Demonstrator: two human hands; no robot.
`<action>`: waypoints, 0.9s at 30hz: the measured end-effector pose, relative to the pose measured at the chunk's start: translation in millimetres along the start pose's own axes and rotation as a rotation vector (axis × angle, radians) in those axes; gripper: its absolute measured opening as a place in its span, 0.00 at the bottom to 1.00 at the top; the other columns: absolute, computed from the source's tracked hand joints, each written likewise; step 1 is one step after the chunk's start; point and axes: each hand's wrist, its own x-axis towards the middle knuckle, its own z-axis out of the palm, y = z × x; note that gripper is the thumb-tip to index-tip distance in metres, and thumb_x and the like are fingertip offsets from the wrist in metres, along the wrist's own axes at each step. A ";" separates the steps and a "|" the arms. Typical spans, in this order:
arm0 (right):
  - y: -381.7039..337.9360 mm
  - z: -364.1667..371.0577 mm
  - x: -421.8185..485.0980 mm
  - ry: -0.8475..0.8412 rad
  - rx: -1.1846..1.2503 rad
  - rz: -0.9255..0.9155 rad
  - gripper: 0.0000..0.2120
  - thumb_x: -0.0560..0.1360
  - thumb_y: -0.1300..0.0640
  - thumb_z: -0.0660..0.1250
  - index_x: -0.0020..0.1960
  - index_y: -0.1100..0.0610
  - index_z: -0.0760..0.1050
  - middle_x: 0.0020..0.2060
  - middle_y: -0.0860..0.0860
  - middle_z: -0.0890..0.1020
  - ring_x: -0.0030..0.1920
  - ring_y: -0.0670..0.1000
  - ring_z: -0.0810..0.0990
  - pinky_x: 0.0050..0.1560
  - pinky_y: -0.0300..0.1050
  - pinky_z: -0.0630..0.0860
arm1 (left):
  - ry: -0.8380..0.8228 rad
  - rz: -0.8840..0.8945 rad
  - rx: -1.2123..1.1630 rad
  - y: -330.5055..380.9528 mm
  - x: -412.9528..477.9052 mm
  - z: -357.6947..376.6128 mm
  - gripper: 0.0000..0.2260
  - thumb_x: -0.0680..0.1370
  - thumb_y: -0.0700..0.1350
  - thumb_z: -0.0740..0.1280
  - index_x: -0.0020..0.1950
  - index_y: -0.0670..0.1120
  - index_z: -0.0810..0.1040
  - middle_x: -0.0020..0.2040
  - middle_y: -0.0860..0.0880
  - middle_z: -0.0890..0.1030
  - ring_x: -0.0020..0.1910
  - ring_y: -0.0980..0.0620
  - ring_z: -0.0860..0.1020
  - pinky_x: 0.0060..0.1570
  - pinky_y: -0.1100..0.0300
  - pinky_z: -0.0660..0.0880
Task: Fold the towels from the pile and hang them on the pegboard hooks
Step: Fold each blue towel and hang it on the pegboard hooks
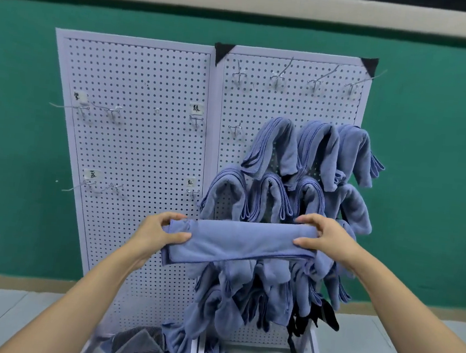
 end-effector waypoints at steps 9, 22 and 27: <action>-79.0 -43.6 45.0 0.153 0.322 -0.125 0.07 0.75 0.59 0.69 0.53 0.55 0.80 0.46 0.53 0.85 0.48 0.53 0.83 0.47 0.44 0.80 | 0.020 -0.085 -0.431 41.5 47.7 -13.6 0.10 0.74 0.40 0.70 0.55 0.41 0.78 0.48 0.44 0.84 0.45 0.48 0.81 0.42 0.56 0.77; -179.7 -96.6 159.7 0.535 0.313 -0.295 0.09 0.75 0.59 0.70 0.53 0.54 0.73 0.46 0.56 0.82 0.43 0.53 0.81 0.43 0.51 0.79 | -0.091 -0.061 -0.876 130.1 146.8 -26.8 0.07 0.80 0.41 0.62 0.53 0.42 0.79 0.41 0.47 0.85 0.37 0.52 0.83 0.34 0.61 0.81; -161.0 -93.4 180.9 0.564 -0.287 -0.215 0.18 0.72 0.59 0.70 0.60 0.56 0.71 0.54 0.57 0.78 0.50 0.57 0.76 0.49 0.51 0.76 | 0.006 -0.149 -0.539 120.7 172.9 -8.4 0.07 0.79 0.38 0.63 0.56 0.38 0.77 0.44 0.43 0.80 0.40 0.49 0.78 0.28 0.61 0.80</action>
